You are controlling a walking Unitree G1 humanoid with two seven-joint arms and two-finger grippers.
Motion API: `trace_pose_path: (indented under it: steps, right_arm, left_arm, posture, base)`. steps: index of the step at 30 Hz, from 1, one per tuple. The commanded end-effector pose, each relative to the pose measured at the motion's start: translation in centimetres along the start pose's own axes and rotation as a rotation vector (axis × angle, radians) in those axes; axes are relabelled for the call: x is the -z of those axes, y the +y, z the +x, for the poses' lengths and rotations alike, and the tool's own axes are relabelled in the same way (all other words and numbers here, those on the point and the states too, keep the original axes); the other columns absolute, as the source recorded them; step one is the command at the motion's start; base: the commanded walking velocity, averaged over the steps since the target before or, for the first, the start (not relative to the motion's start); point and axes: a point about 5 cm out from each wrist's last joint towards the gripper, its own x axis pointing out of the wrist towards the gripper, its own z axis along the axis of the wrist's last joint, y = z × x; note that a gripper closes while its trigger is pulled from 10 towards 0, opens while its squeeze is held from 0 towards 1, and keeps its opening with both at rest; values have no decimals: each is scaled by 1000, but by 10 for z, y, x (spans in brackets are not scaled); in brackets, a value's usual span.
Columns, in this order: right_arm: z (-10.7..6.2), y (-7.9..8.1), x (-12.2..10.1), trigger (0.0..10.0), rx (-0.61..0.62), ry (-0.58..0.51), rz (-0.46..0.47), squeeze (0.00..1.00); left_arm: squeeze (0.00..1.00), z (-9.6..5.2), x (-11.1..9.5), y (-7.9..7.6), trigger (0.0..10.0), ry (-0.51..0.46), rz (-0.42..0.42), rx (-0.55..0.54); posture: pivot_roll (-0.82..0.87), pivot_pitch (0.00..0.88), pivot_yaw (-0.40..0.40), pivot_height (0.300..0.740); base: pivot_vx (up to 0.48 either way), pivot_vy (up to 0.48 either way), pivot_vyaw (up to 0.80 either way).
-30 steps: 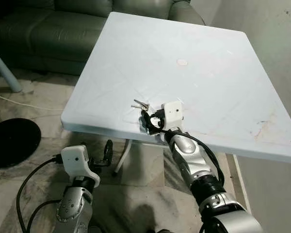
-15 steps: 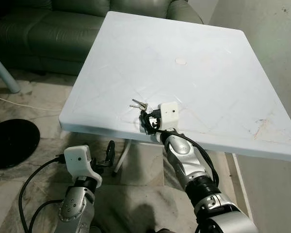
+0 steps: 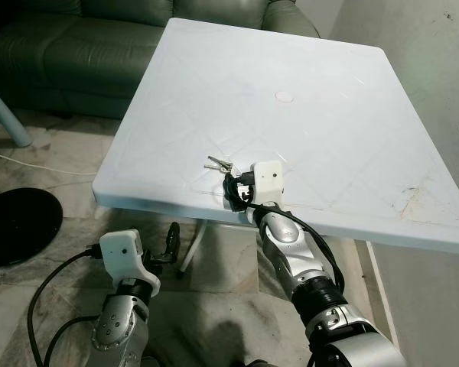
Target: Hang keys on a hook
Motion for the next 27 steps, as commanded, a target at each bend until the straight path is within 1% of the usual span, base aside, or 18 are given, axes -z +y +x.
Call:
trace_pose_path:
  steps: [1,2,3,4,5,6,16,18,27]
  right_arm:
    - [5,34,-16,9922,-70,-46,54,0]
    - [4,36,-19,9176,-83,-56,55,0]
    - [4,38,-20,9176,-92,-63,55,0]
    - [4,39,-21,9569,-103,-68,62,0]
    - [4,40,-22,9412,-115,-74,70,0]
    - [3,41,-23,10000,-127,-80,74,0]
    - [3,50,-28,10000,-146,-84,66,0]
    - [3,54,-28,10000,-141,-59,54,0]
    - [4,60,-31,10000,-145,-45,53,0]
  left_arm:
    - [0,-3,2,-3,10000,14,8,1]
    - [0,-3,2,-3,10000,15,8,1]
    - [0,-2,3,-4,10000,16,7,1]
    - [0,-2,3,-4,10000,18,7,0]
    - [0,-2,3,-4,10000,19,7,-1]
    - [0,-2,3,-4,10000,20,7,-2]
    - [0,-1,3,-3,10000,21,7,-11]
    - [0,-1,3,-4,10000,24,4,-16]
    - [0,-7,7,-8,10000,39,-8,-13]
  posture:
    - [161,177,-122,740]
    - [160,178,-122,740]
    - [160,178,-122,740]
    - [158,177,-121,740]
    - [158,177,-121,740]
    - [158,177,-121,740]
    - [155,181,-121,740]
    - [154,183,-123,740]
    - [151,200,-126,740]
  base:
    - [0,0,0]
    - [0,0,0]
    - [0,0,0]
    - [0,0,0]
    - [0,0,0]
    - [0,0,0]
    - [0,0,0]
    - [0,0,0]
    - [0,0,0]
